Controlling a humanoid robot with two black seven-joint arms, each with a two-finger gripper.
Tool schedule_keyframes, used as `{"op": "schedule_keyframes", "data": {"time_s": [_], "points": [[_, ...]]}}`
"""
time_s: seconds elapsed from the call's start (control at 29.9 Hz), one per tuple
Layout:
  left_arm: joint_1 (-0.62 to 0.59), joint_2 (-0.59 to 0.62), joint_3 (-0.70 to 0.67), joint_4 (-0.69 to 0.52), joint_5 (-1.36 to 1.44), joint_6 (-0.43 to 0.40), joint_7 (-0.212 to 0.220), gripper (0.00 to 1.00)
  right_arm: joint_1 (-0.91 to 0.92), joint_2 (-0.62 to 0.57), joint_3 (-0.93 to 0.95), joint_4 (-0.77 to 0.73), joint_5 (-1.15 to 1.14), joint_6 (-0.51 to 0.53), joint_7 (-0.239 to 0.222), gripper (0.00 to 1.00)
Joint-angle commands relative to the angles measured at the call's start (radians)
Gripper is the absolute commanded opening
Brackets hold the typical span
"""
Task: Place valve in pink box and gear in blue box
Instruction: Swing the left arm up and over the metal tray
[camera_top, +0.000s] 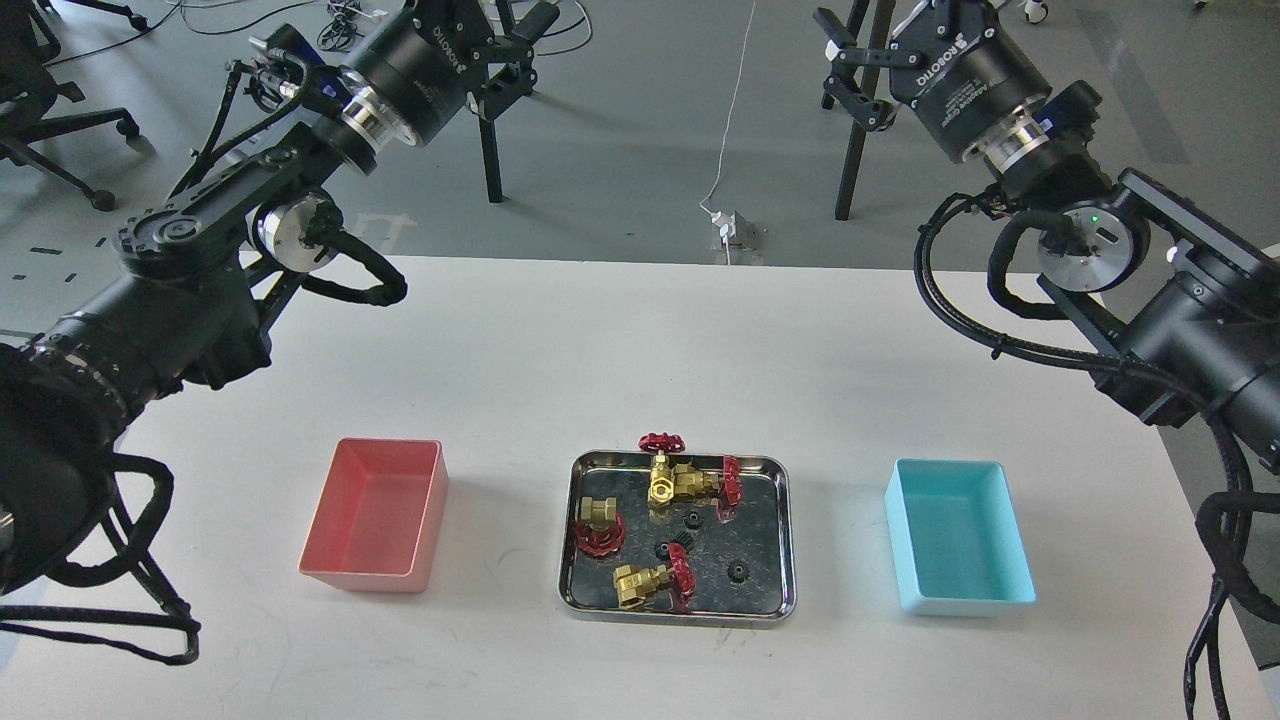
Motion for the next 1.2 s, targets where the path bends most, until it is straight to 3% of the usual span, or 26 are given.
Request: {"op": "schedule_keyframes", "data": {"time_s": [0.0, 0.17, 0.33, 0.5, 0.64, 0.7, 0.87, 1.04, 1.17], "points": [[0.013, 0.002, -0.002, 0.001, -0.007, 0.0, 0.0, 1.0, -0.02, -0.004, 0.014, -0.003, -0.001, 0.0, 0.002, 0.99], [0.013, 0.037, -0.038, 0.016, -0.047, 0.0, 0.0, 1.0, -0.005, -0.004, 0.056, -0.017, 0.005, 0.0, -0.004, 0.99], [0.062, -0.03, -0.161, -0.014, -0.121, 0.0, 0.0, 1.0, 0.032, -0.002, 0.107, -0.049, 0.022, 0.0, -0.004, 0.99], [0.071, -0.072, -0.255, -0.17, -0.105, 0.0, 0.0, 1.0, 0.027, -0.007, 0.1, -0.049, 0.069, 0.0, -0.009, 0.99], [0.04, 0.038, -0.206, -0.353, 0.052, 0.0, 0.0, 1.0, 0.023, -0.059, 0.109, -0.04, 0.074, 0.0, -0.014, 0.99], [-0.019, 0.106, -0.091, -0.436, 0.14, 0.0, 0.0, 1.0, 0.015, -0.065, 0.109, -0.039, 0.094, 0.0, -0.03, 0.99], [-0.35, 0.247, 0.463, -0.621, 0.237, 0.027, 0.0, 1.0, 0.006, -0.05, 0.11, -0.04, 0.132, 0.0, -0.061, 0.99], [-0.672, 0.244, 0.939, -0.799, 0.433, 0.292, 0.0, 0.99, -0.01, -0.001, 0.112, -0.04, 0.134, 0.0, -0.056, 0.99], [-0.825, 0.09, 1.297, -0.861, 0.61, 0.52, 0.0, 0.97, -0.008, 0.027, 0.123, -0.039, 0.134, -0.026, -0.06, 0.99]]}}
